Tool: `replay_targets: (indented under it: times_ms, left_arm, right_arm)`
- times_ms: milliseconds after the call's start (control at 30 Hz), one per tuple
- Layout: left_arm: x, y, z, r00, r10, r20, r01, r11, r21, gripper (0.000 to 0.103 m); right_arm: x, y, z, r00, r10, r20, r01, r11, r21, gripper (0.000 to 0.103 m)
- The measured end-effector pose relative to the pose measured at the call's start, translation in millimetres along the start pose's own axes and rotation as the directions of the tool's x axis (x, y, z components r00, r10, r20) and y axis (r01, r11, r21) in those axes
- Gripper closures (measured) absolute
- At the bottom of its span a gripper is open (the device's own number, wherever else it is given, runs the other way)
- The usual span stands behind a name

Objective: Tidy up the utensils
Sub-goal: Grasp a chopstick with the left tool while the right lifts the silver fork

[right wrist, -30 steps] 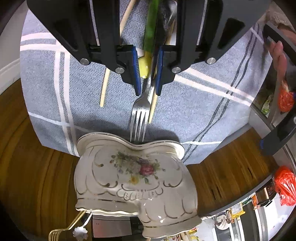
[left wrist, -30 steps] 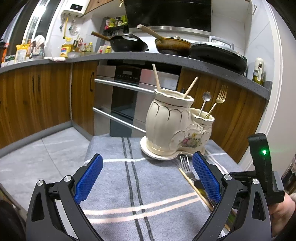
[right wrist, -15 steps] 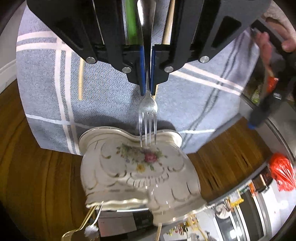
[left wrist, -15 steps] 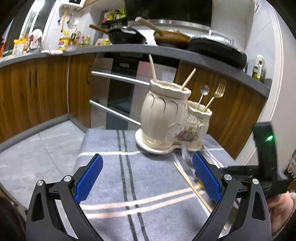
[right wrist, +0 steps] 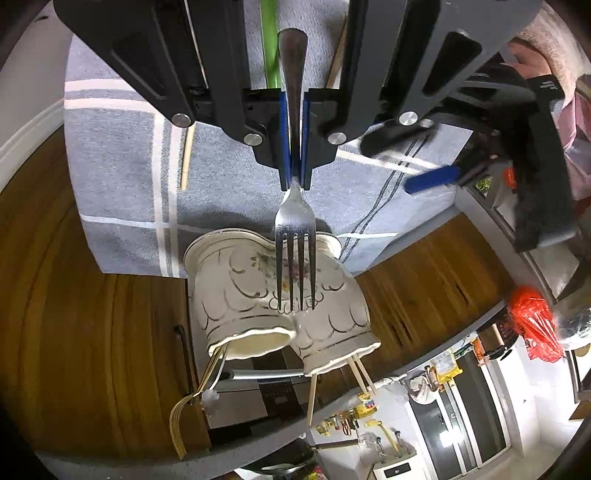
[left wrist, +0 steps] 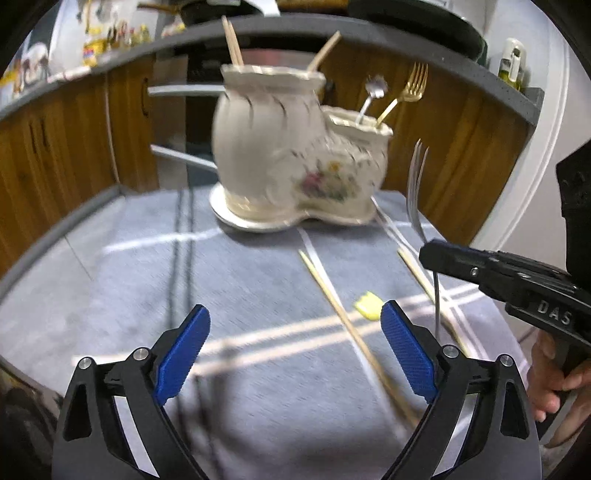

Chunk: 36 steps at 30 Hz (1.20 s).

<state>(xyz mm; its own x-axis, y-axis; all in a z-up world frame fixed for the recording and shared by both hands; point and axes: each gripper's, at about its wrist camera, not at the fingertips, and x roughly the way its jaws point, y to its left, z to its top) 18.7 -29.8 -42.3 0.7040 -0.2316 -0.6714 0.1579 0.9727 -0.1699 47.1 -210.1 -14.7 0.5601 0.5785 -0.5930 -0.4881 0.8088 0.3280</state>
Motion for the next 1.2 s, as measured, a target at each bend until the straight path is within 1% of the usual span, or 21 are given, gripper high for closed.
replay_targets:
  times_ms: [100, 200, 267, 333, 400, 500, 567, 633, 667, 700, 867, 1067, 1200]
  left_arm:
    - [8.4, -7.1, -2.4, 0.998, -0.025, -0.050, 0.025, 1.000, -0.011, 0.022]
    - [12.5, -16.7, -5.1, 0.997, -0.021, -0.076, 0.021, 1.000, -0.002, 0.030]
    - [14.2, -24.1, -7.2, 0.996, -0.012, -0.083, 0.013, 1.000, 0.015, 0.032]
    - [17.3, -32.0, -8.8, 0.996, 0.005, -0.093, -0.001, 0.999, 0.037, 0.034]
    - [21.7, -40.0, -11.4, 0.994, 0.029, -0.102, -0.023, 0.998, 0.066, 0.038]
    - [31.5, -53.8, -17.0, 0.988, 0.068, -0.137, -0.051, 0.991, 0.126, 0.051]
    - [32.9, -63.4, -20.5, 0.984, 0.130, -0.123, -0.105, 0.976, 0.193, 0.055]
    - [32.1, -64.5, -21.4, 0.984, 0.132, -0.123, -0.105, 0.973, 0.207, 0.067]
    - [32.7, -64.7, -21.1, 0.983, 0.137, -0.123, -0.109, 0.971, 0.212, 0.084]
    - [32.8, -63.1, -20.8, 0.981, 0.151, -0.123, -0.122, 0.968, 0.217, 0.093]
    - [24.8, -44.6, -15.9, 0.982, 0.124, -0.144, -0.095, 0.977, 0.189, 0.098]
    - [12.2, -29.3, -14.3, 0.981, 0.089, -0.175, -0.048, 0.973, 0.228, 0.098]
    - [11.2, -19.8, -16.7, 0.974, 0.072, -0.216, -0.018, 0.971, 0.240, 0.098]
  right_arm:
    - [-9.3, -4.2, 0.5, 1.000, -0.004, 0.020, 0.004, 1.000, 0.003, 0.098]
    - [-20.9, -8.6, 2.4, 0.998, -0.017, 0.059, 0.017, 1.000, 0.011, 0.098]
    - [-30.9, -11.7, 4.1, 0.995, -0.029, 0.096, 0.028, 1.000, 0.014, 0.098]
    - [-42.8, -13.6, 5.0, 0.990, -0.043, 0.138, 0.042, 0.999, 0.014, 0.098]
    - [-53.1, -13.9, 6.2, 0.982, -0.055, 0.178, 0.055, 0.998, 0.009, 0.098]
    - [-62.4, -13.3, 7.6, 0.972, -0.067, 0.225, 0.069, 0.998, 0.000, 0.098]
    - [-67.3, -13.4, 7.9, 0.968, -0.061, 0.243, 0.063, 0.998, -0.003, 0.098]
    - [-69.4, -13.5, 8.2, 0.967, -0.057, 0.249, 0.059, 0.998, 0.000, 0.098]
    - [-69.7, -13.7, 8.6, 0.966, -0.057, 0.251, 0.058, 0.998, 0.001, 0.098]
    - [-69.8, -13.8, 8.6, 0.966, -0.056, 0.251, 0.057, 0.998, 0.002, 0.098]
    - [-70.8, -13.1, 9.0, 0.966, -0.046, 0.255, 0.046, 0.999, 0.008, 0.098]
    - [-70.5, -13.4, 9.0, 0.964, -0.041, 0.261, 0.038, 0.999, 0.015, 0.098]
    - [-67.1, -10.1, 9.0, 0.967, -0.036, 0.251, 0.034, 0.999, 0.012, 0.098]
